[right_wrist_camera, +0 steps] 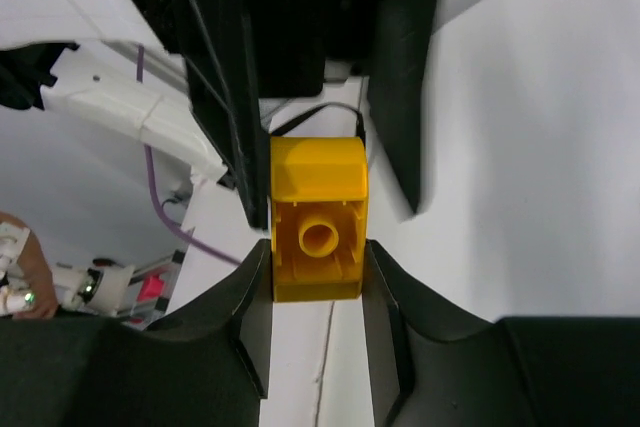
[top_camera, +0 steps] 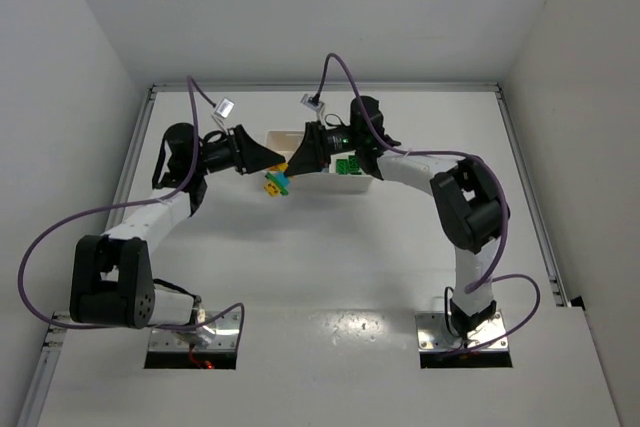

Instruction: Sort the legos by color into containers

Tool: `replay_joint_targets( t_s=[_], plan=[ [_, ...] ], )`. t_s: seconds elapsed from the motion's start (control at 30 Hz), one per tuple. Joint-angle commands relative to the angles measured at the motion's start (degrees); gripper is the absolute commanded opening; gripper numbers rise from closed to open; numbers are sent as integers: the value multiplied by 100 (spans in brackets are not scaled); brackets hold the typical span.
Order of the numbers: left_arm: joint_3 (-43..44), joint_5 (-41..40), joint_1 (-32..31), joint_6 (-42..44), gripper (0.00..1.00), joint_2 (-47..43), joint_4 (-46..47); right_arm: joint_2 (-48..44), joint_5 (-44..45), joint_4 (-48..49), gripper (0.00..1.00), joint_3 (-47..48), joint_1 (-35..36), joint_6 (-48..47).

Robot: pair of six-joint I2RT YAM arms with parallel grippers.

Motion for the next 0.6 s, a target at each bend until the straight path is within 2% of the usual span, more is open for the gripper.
replay_joint_targets(
  t_s=[0.0, 0.1, 0.13, 0.23, 0.27, 0.37, 0.57],
  plan=[
    [266, -652, 187, 275, 63, -177, -280, -577, -233, -162, 0, -164, 39, -432],
    [379, -732, 450, 730, 78, -493, -817, -736, -216, -700, 0, -278, -188, -863],
    [380, -732, 451, 828, 79, -581, -966, -823, -216, -700, 0, -278, -189, -864],
    [380, -407, 513, 1267, 79, -811, -1502, -885, 47, -806, 0, -340, -435, -925],
    [380, -58, 452, 1425, 79, -872, -1669, -885, 109, -806, 0, -340, -557, -812],
    [380, 103, 276, 2006, 78, -925, -2372, -825, 224, -806, 0, -252, -689, -593],
    [230, 51, 82, 2007, 77, -1022, -2207, -701, 277, -235, 0, -58, -743, 6]
  ],
)
